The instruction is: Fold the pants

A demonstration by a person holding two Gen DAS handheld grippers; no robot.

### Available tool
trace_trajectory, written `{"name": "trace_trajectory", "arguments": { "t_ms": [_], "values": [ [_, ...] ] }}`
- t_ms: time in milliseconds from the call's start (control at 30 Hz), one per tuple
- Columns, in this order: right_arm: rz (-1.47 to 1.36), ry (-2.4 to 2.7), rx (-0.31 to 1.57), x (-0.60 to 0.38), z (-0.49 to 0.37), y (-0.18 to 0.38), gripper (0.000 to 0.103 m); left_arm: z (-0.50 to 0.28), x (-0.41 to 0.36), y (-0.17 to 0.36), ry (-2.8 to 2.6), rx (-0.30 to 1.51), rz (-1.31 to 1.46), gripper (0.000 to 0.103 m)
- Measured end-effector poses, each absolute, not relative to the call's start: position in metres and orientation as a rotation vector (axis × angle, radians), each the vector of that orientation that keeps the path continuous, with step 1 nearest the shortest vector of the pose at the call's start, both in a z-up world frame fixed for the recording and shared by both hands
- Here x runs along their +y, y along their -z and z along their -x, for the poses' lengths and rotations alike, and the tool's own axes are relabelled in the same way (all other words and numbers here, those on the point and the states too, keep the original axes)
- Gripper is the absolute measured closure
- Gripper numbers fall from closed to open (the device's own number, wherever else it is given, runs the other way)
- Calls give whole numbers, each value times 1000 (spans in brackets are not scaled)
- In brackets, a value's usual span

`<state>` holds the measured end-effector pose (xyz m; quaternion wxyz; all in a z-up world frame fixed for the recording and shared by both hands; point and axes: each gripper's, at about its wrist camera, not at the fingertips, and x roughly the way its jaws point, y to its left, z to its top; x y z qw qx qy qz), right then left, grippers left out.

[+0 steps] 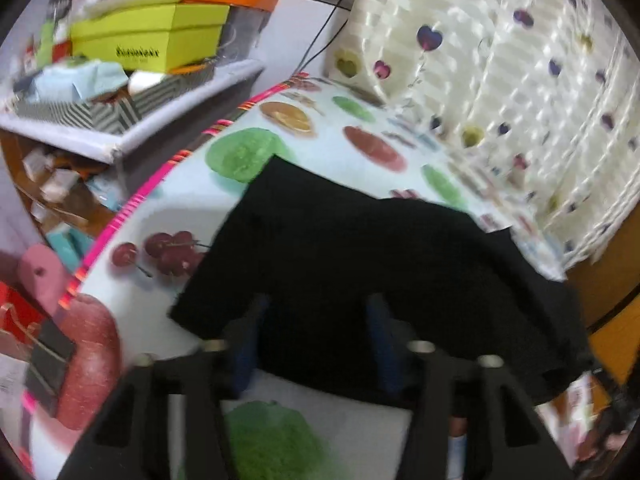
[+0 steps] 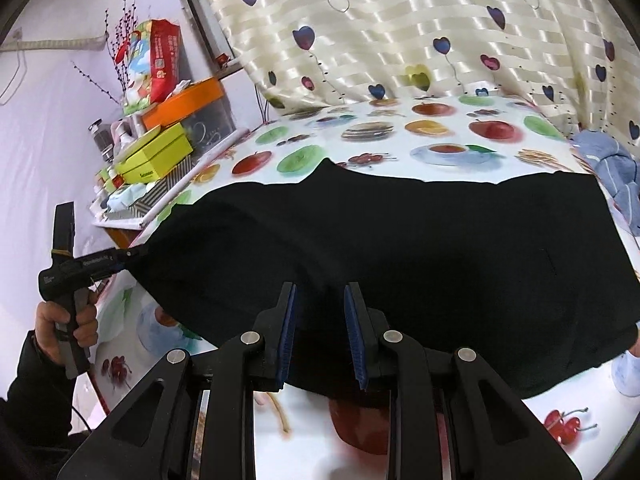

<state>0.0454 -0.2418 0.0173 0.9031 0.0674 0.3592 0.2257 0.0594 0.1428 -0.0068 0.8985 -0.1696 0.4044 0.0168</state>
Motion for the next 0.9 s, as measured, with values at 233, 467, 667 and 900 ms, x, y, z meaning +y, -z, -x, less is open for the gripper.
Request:
{"name": "trace_trajectory", "arguments": {
  "t_ms": [233, 467, 667, 900],
  "values": [
    [-159, -460, 758, -245, -47, -13, 78, -63, 151, -15, -10, 789, 334, 94],
    [-163, -453, 756, -246, -48, -15, 78, -65, 172, -59, 30, 655, 289, 94],
    [-159, -455, 785, -246, -47, -6, 78, -79, 190, 4, -15, 912, 337, 85],
    [-164, -420, 784, -257, -46, -4, 78, -49, 193, -19, -156, 790, 336, 82]
  ]
}}
